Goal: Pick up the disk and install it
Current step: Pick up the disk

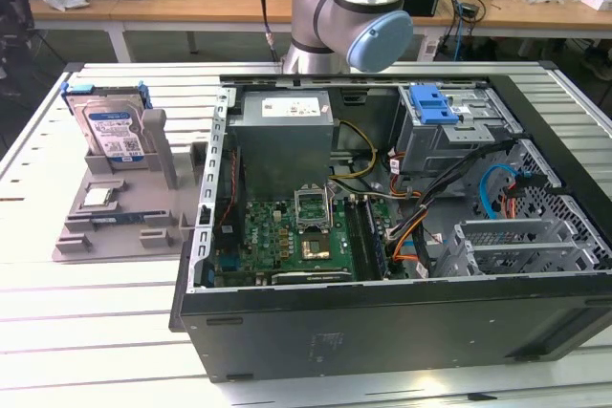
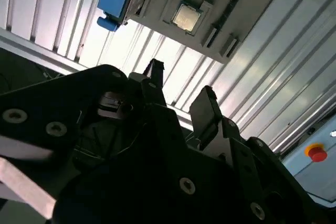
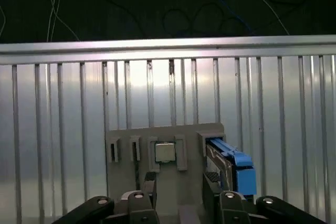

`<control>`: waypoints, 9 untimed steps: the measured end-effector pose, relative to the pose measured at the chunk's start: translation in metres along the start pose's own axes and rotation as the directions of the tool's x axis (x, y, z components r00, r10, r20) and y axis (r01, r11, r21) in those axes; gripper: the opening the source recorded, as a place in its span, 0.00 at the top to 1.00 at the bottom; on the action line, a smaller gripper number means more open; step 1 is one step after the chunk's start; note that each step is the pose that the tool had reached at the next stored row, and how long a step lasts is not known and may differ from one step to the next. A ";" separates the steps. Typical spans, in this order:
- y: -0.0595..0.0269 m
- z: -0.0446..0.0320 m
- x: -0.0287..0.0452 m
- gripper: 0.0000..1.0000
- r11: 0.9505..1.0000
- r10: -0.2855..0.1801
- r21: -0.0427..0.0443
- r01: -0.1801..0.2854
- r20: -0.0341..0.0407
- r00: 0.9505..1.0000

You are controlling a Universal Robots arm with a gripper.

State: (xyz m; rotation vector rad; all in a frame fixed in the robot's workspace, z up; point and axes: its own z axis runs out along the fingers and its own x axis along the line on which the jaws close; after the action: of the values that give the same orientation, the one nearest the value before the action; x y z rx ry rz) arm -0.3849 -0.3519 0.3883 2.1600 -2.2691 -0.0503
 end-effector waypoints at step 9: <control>-0.0184 0.0111 -0.0463 0.52 1.000 0.000 -0.001 0.000 -0.001 1.000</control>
State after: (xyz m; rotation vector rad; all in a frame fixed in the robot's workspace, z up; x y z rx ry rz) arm -0.3645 -0.3064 0.3774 2.1588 -2.2680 -0.0508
